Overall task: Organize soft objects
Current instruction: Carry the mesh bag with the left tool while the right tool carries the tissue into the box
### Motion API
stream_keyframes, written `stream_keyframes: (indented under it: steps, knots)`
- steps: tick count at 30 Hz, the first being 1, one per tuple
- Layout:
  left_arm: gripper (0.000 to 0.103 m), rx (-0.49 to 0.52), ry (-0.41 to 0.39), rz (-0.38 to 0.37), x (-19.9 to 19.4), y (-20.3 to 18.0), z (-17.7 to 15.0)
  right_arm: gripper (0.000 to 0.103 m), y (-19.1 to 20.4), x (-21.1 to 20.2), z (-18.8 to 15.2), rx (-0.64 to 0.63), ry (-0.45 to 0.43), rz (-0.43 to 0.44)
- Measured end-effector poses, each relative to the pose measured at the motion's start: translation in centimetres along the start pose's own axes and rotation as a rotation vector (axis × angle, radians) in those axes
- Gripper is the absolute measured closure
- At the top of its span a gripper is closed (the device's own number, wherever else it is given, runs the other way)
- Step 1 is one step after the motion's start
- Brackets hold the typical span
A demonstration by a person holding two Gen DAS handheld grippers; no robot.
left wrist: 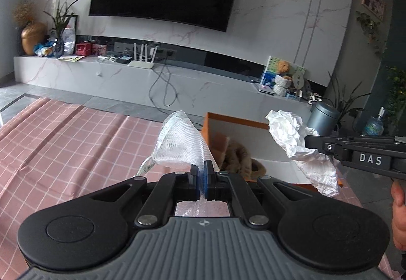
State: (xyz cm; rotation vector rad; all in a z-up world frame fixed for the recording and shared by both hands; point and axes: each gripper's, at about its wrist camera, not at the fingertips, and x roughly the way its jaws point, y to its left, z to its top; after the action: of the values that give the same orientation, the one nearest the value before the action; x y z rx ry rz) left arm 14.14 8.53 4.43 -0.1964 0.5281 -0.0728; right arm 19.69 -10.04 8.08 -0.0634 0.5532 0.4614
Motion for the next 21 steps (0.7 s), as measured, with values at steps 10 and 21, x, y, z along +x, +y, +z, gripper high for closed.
stream_keyframes:
  steps: [10, 21]
  knots:
    - [0.101, 0.040, 0.090, -0.182, 6.9, -4.2, 3.9, 0.097, -6.8, 1.3, 0.9, 0.044, 0.051, -0.095]
    - [0.101, 0.035, 0.258, -0.283, 16.9, -5.5, 4.1, 0.097, -11.1, 9.7, 0.3, -0.059, 0.222, -0.110]
